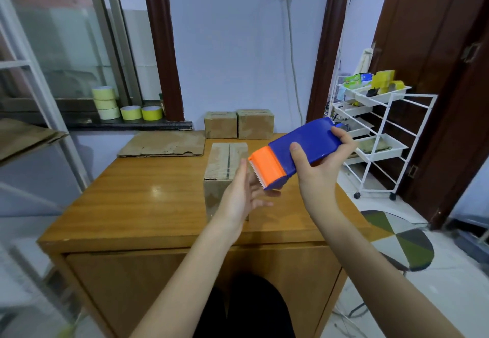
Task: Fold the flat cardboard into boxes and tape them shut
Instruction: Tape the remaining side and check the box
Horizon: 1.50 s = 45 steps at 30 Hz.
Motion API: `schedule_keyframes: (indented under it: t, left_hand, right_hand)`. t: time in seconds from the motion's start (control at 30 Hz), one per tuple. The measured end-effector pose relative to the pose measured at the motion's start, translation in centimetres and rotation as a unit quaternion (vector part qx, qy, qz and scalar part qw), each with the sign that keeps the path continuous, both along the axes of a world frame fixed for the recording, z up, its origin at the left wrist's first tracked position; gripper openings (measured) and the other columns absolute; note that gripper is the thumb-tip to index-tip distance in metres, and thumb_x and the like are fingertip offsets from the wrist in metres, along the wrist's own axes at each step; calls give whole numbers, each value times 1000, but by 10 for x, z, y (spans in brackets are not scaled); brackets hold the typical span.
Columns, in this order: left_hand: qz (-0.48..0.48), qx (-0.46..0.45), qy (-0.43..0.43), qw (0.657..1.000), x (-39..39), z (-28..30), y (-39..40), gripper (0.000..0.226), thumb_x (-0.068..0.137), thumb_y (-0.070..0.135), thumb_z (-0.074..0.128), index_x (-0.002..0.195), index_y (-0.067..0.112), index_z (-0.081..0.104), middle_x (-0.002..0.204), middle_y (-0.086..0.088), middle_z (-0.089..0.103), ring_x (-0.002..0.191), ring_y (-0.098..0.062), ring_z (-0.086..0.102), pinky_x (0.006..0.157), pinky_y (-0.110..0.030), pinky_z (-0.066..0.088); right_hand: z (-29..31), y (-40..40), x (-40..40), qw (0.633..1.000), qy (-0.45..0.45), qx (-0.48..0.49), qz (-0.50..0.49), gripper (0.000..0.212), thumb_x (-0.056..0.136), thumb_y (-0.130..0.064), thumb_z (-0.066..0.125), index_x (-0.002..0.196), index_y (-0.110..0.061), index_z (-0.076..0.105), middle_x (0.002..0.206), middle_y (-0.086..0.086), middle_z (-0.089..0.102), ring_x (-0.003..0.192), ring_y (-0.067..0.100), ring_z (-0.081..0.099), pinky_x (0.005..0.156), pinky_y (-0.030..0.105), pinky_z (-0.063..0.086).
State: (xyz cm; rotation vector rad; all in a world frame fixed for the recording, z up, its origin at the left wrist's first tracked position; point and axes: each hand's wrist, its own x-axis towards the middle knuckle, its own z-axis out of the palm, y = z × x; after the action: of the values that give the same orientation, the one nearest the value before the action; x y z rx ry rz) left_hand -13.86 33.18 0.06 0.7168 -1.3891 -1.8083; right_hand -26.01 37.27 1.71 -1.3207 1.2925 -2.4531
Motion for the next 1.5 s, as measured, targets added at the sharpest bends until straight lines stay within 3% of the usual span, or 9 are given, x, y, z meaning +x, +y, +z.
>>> schedule_keyframes:
  t: [0.1, 0.23, 0.43, 0.63, 0.83, 0.97, 1.2, 1.5]
  left_hand:
    - [10, -4, -13, 1000, 5, -1, -4, 62, 98, 53, 22, 128, 11, 56, 105, -13, 70, 81, -19, 69, 62, -25, 52]
    - [66, -16, 2, 998, 12, -6, -5, 42, 101, 39, 37, 123, 11, 58, 91, -8, 71, 79, -19, 69, 62, -26, 51]
    - [82, -19, -6, 996, 13, -5, -4, 25, 99, 35, 46, 102, 18, 63, 79, -4, 71, 72, -16, 66, 60, -25, 50]
    - [125, -88, -35, 988, 12, -14, -4, 26, 100, 31, 45, 90, 17, 64, 75, -1, 68, 68, -10, 62, 62, -23, 49]
    - [169, -153, -68, 971, 6, -17, -3, 21, 99, 24, 49, 83, 20, 62, 72, 2, 66, 62, -5, 60, 59, -20, 47]
    - [159, -102, -63, 980, 3, -15, -1, 16, 99, 26, 50, 92, 17, 61, 80, 0, 67, 59, -5, 62, 60, -19, 49]
    - [167, 34, -7, 985, 1, -12, 3, 15, 97, 22, 53, 94, 10, 61, 71, -3, 62, 56, -8, 56, 60, -23, 48]
    - [147, 56, 3, 988, 3, -13, 4, 25, 99, 23, 50, 78, 13, 59, 56, 2, 57, 56, -10, 52, 61, -26, 45]
  right_hand:
    - [-2, -3, 5, 1000, -23, -7, -4, 58, 76, -20, 68, 119, -23, 29, 117, -8, 38, 96, 2, 54, 74, 15, 48]
    - [-3, -7, 10, 999, -42, -7, -6, 57, 76, -25, 70, 116, -30, 30, 119, -4, 39, 103, 19, 55, 76, 21, 51]
    - [-10, -11, 18, 998, -58, -7, -3, 56, 84, -8, 67, 122, -17, 27, 114, -15, 38, 88, -8, 56, 70, 14, 49]
    - [-10, -11, 26, 997, -74, -7, 1, 54, 80, -17, 63, 121, -18, 28, 113, -10, 42, 84, -8, 57, 67, 13, 49]
    - [-12, -14, 29, 997, -80, 0, -2, 53, 87, -4, 65, 122, -15, 27, 112, -8, 43, 83, -7, 57, 69, 15, 50]
    - [-11, -15, 32, 997, -74, -9, 1, 54, 81, -14, 63, 121, -17, 28, 113, -7, 43, 85, -5, 57, 71, 16, 50]
    - [-11, -16, 32, 998, -67, -16, 2, 52, 80, -14, 63, 119, -19, 29, 114, -7, 42, 86, -4, 57, 70, 15, 50]
    - [-11, -17, 32, 997, -70, -14, 9, 51, 81, -14, 62, 119, -20, 29, 113, -7, 43, 85, -4, 58, 69, 16, 50]
